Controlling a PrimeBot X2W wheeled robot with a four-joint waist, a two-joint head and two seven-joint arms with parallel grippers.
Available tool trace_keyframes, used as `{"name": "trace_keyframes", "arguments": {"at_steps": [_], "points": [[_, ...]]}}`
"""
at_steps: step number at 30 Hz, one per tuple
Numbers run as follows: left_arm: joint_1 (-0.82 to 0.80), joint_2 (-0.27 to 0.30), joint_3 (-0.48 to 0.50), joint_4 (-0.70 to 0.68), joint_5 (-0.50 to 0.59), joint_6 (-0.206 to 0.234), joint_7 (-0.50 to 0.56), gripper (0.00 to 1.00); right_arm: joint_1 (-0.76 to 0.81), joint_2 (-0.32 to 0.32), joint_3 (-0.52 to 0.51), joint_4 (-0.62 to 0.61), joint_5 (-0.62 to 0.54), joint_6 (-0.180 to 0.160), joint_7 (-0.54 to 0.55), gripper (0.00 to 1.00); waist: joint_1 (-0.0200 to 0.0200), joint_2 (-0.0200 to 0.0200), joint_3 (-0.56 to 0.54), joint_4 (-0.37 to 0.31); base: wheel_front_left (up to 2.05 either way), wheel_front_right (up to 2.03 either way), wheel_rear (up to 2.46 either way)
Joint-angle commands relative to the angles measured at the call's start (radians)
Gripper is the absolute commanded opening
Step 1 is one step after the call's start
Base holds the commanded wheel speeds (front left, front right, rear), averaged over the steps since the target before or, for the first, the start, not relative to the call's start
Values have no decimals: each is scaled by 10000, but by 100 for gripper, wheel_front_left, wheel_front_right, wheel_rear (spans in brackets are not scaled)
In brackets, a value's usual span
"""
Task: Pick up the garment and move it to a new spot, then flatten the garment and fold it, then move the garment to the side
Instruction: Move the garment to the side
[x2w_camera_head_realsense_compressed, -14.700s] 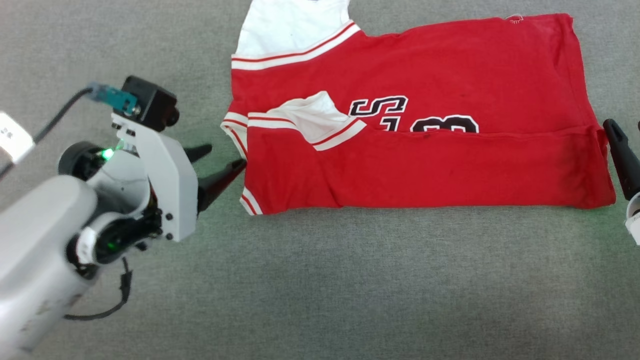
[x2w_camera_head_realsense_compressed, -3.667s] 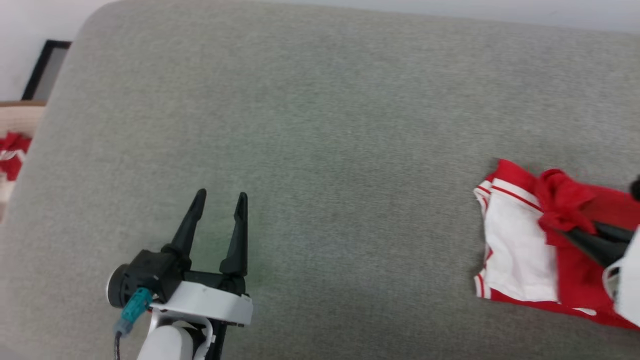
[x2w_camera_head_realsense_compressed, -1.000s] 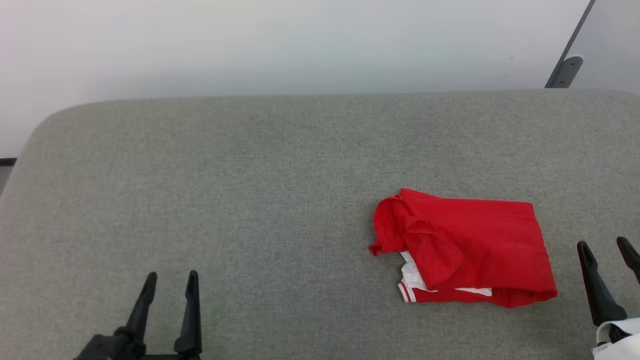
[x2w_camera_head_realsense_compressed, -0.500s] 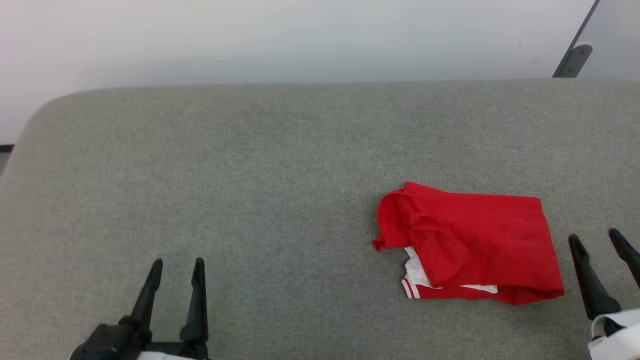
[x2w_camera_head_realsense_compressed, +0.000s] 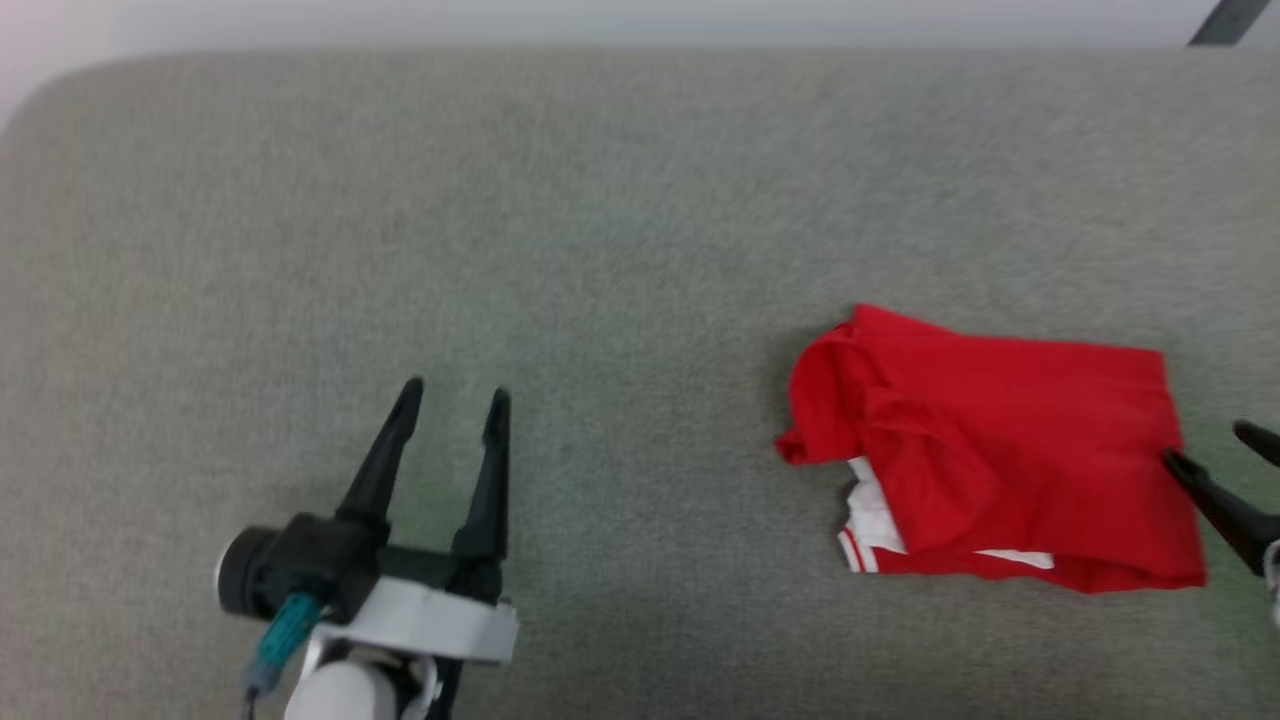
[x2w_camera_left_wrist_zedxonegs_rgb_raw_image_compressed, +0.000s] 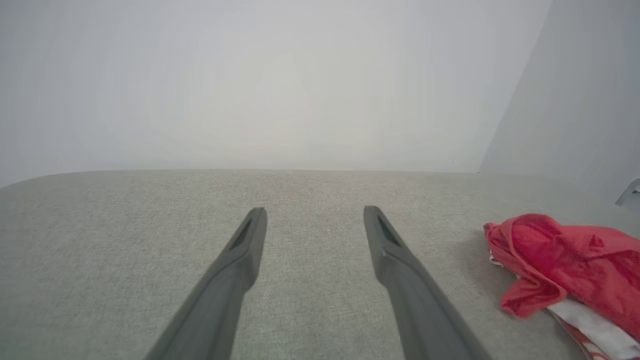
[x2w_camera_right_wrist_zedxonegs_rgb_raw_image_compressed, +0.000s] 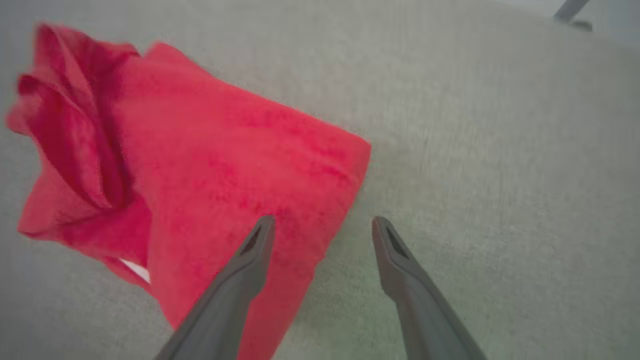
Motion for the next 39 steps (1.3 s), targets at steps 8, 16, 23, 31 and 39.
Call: {"name": "trace_keyframes", "arguments": {"at_steps": [8,16,23,31,39], "points": [[-1054,-74,-597,261,156,-22,6,100,-480,-101,31,906,1495,-17,2212,100,0,-1,1499,828,0,0,0],[-1690,-94,-985,416,158,-22,6,100,-687,755,512,1601,1177,-29,2391,34,0,-1,2174,844,0,0,0],[-1877,-83,-600,218,548,-10,6,100,-982,882,133,1526,1305,-52,1053,0,0,-1,2106,112,0,0,0],[-2373,389,-1182,-167,164,-18,6,100,-1227,281,-930,1859,1664,-29,-346,0,0,-1,2016,-1159,0,0,0],[-3879,1115,-2237,-105,323,-19,6,100,-1696,-236,-1459,3292,1740,-18,-1173,0,0,-1,2450,-2273,0,0,0]]}}
